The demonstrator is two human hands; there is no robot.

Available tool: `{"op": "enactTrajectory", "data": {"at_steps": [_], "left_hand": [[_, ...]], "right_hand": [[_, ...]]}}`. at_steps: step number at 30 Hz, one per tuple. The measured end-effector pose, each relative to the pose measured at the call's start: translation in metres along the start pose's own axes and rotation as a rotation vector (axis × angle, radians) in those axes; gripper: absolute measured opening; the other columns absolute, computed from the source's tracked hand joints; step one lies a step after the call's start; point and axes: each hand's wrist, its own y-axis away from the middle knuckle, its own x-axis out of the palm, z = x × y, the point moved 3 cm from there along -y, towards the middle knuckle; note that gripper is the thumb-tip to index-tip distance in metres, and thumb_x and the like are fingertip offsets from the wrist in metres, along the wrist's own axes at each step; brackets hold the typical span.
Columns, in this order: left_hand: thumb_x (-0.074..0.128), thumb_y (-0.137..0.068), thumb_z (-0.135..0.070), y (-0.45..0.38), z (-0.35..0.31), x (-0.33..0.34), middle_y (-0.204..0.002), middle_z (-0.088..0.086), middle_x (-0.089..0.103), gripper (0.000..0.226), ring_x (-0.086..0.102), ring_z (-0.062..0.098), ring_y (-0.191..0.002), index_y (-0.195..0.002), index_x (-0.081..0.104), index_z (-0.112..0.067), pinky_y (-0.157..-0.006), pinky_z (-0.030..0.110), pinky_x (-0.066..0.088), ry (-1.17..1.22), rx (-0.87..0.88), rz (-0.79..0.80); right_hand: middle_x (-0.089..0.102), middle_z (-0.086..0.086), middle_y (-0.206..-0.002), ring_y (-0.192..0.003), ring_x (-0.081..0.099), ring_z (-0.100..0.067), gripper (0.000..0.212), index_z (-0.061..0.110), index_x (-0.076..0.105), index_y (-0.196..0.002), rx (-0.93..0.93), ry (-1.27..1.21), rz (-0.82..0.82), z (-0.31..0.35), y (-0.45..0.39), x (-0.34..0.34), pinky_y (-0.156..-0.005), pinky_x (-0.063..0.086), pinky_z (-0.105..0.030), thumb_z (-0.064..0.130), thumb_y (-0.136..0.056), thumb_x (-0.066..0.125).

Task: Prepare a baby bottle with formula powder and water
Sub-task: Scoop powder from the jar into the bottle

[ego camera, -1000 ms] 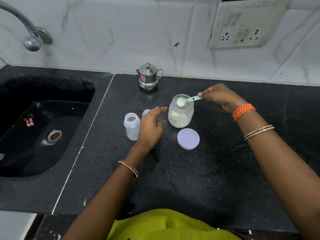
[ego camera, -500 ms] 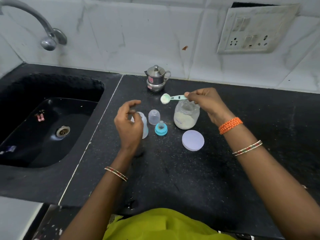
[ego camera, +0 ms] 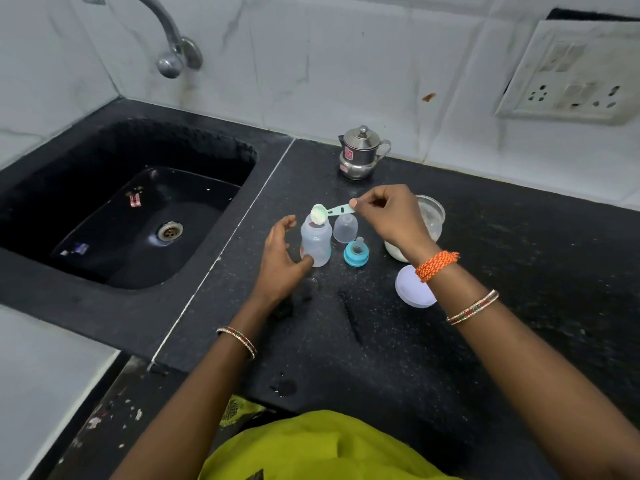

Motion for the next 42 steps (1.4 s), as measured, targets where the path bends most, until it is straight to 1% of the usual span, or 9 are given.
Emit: {"op": "enactTrajectory", "data": {"at_steps": [2,5,7,11,19,22,25,33,42], "left_hand": [[0.070,-0.072,-0.020,-0.004,0.003,0.004,-0.140,-0.003,0.041,0.076,0.039,0.012,-0.127,-0.137,0.031,-0.026,-0.104,0.033,0.037,-0.027,-0.009,0.053],[0.075,-0.072,-0.024,-0.009,0.005,0.010,-0.141,-0.005,0.039,0.079,0.038,0.014,-0.128,-0.137,0.030,-0.027,-0.103,0.033,0.038,-0.004,-0.012,0.105],[0.076,-0.073,-0.022,-0.009,0.003,0.014,-0.132,-0.008,0.045,0.073,0.045,0.011,-0.121,-0.133,0.034,-0.027,-0.095,0.022,0.041,0.055,-0.004,0.118],[0.075,-0.076,-0.016,-0.012,-0.003,0.017,-0.113,-0.013,0.056,0.054,0.054,0.004,-0.102,-0.120,0.046,-0.028,-0.079,0.005,0.043,0.092,0.055,0.078],[0.078,-0.072,-0.016,-0.014,0.006,0.018,-0.113,-0.002,0.063,0.056,0.062,0.012,-0.103,-0.121,0.052,-0.020,-0.088,0.024,0.051,0.140,0.049,0.060],[0.079,-0.071,-0.017,-0.015,0.011,0.018,-0.115,0.001,0.065,0.058,0.062,0.013,-0.104,-0.122,0.053,-0.017,-0.089,0.027,0.052,0.159,0.028,0.044],[0.080,-0.070,-0.016,-0.016,0.012,0.017,-0.114,0.003,0.066,0.057,0.064,0.011,-0.102,-0.121,0.055,-0.016,-0.087,0.025,0.052,0.176,0.013,0.039],[0.081,-0.069,-0.014,-0.015,0.010,0.018,-0.108,-0.001,0.066,0.054,0.064,0.008,-0.098,-0.117,0.057,-0.015,-0.083,0.016,0.051,0.177,0.013,0.031],[0.081,-0.069,-0.014,-0.015,0.010,0.018,-0.111,0.000,0.066,0.054,0.063,0.005,-0.098,-0.118,0.057,-0.013,-0.081,0.011,0.049,0.173,0.010,0.034]], "right_hand": [[0.070,0.003,-0.074,-0.076,0.064,-0.017,0.017,0.016,0.073,-0.079,-0.095,0.089,-0.029,0.004,0.003,0.001,-0.085,0.049,-0.051,0.031,-0.084,0.069],[0.059,0.013,-0.072,-0.081,0.055,-0.011,0.017,0.021,0.070,-0.076,-0.271,0.287,-0.061,0.014,0.010,0.003,-0.082,0.033,-0.035,0.033,-0.087,0.064],[0.057,0.011,-0.080,-0.089,0.051,-0.014,0.018,0.022,0.071,-0.084,-0.393,0.473,-0.079,0.022,0.016,0.005,-0.077,0.020,-0.032,0.034,-0.090,0.060],[0.064,-0.001,-0.102,-0.100,0.055,-0.023,0.025,0.018,0.066,-0.102,-0.573,0.754,-0.021,0.032,0.025,0.015,-0.087,0.031,-0.036,0.032,-0.098,0.047],[0.063,-0.013,-0.100,-0.095,0.058,-0.028,0.021,0.003,0.063,-0.109,-0.605,0.588,0.066,0.023,0.039,0.029,-0.075,0.049,-0.039,0.015,-0.096,0.052],[0.065,-0.014,-0.087,-0.081,0.062,-0.031,0.017,0.001,0.068,-0.099,-0.643,0.598,0.017,0.023,0.041,0.032,-0.061,0.053,-0.039,0.005,-0.083,0.068],[0.065,-0.013,-0.078,-0.070,0.063,-0.030,0.028,0.001,0.069,-0.092,-0.681,0.611,0.016,0.018,0.042,0.036,-0.049,0.052,-0.034,-0.001,-0.066,0.080],[0.066,-0.016,-0.089,-0.082,0.062,-0.032,0.024,0.000,0.068,-0.102,-0.641,0.634,0.049,0.014,0.040,0.032,-0.058,0.053,-0.039,0.001,-0.078,0.069],[0.064,-0.012,-0.095,-0.091,0.055,-0.028,0.025,0.006,0.067,-0.109,-0.579,0.678,0.025,0.022,0.037,0.028,-0.068,0.037,-0.032,0.000,-0.086,0.058]]}}
